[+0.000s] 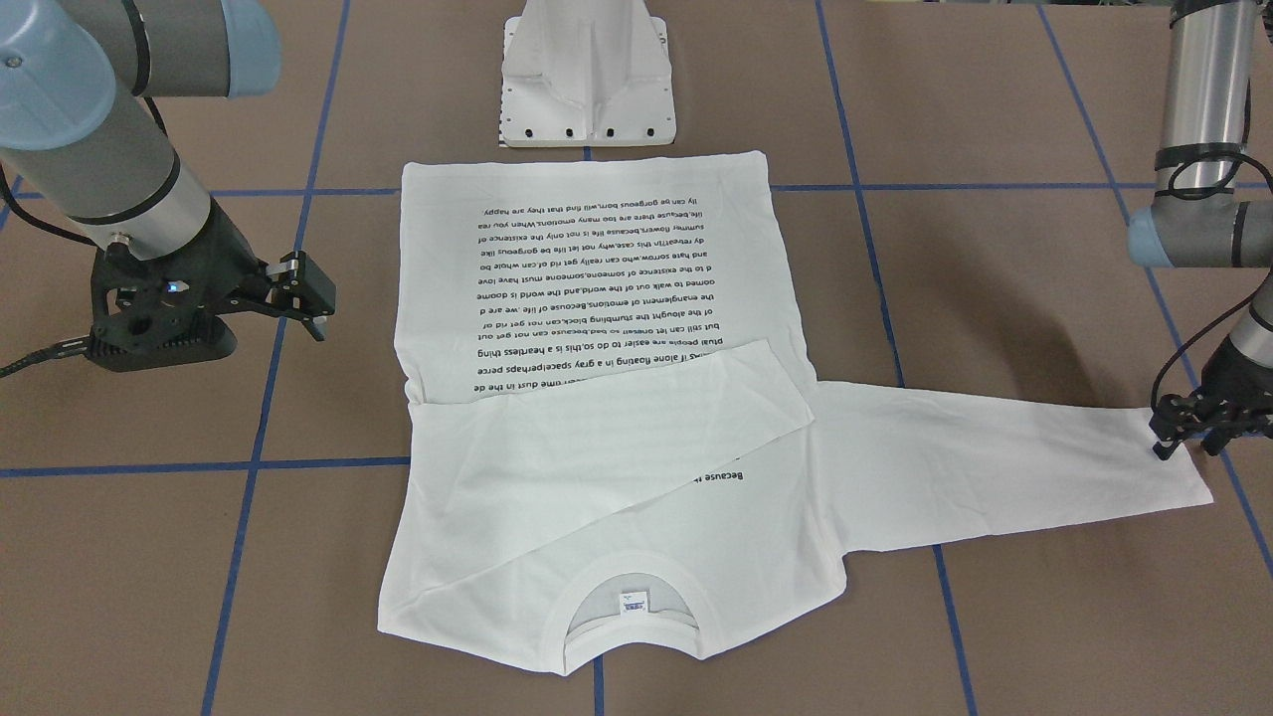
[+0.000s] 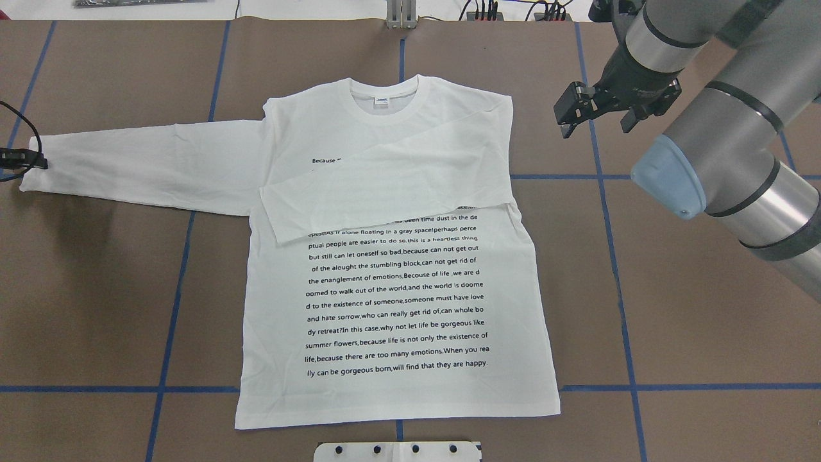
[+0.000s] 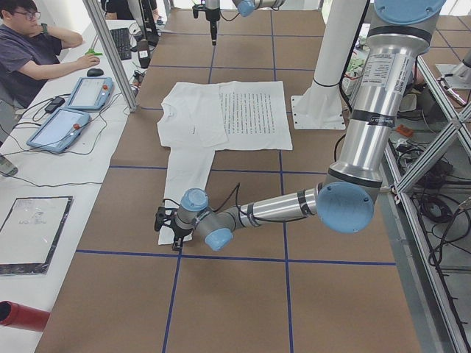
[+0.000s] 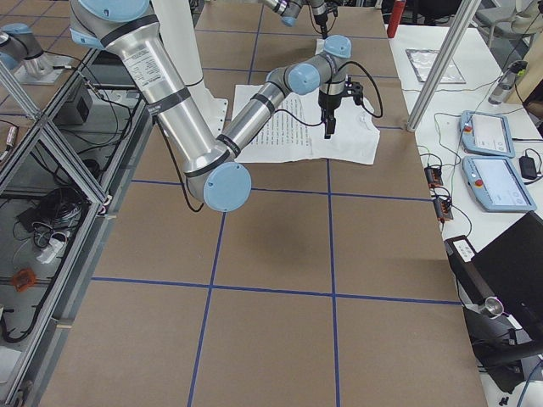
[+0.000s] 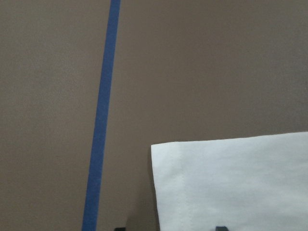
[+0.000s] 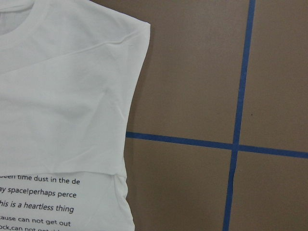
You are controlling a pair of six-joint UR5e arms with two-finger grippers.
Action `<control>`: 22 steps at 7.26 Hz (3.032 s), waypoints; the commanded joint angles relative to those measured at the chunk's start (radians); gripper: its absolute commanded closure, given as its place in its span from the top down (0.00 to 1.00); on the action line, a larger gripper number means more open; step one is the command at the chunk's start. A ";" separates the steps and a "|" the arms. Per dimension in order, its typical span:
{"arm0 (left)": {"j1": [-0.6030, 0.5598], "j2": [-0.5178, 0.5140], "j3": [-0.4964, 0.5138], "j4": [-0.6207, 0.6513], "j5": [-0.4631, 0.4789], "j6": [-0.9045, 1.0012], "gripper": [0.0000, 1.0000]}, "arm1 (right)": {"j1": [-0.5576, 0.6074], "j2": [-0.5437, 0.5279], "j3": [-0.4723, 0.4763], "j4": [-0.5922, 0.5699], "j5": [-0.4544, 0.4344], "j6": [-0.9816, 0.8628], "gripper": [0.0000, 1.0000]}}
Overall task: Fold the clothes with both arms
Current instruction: 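Withdraw the right gripper from the shirt while the left gripper approaches the other cuff, then grasp the other sleeve cuff with the left gripper and lift it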
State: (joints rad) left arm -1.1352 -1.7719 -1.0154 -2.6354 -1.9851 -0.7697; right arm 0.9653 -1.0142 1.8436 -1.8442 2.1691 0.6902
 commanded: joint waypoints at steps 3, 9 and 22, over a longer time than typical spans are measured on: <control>0.000 -0.001 -0.015 -0.005 -0.006 -0.075 0.19 | 0.001 -0.003 0.009 -0.006 0.000 0.000 1.00; -0.001 -0.010 -0.169 0.028 -0.159 -0.118 0.00 | 0.003 -0.088 0.072 -0.004 -0.009 0.000 1.00; 0.354 -0.828 -0.399 0.607 -0.268 -0.985 0.00 | 0.013 -0.380 0.062 0.215 -0.058 -0.133 1.00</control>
State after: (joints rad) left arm -0.8174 -2.5998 -1.4198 -2.0152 -2.2600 -1.7415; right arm 0.9779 -1.3926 1.9073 -1.6305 2.1113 0.5581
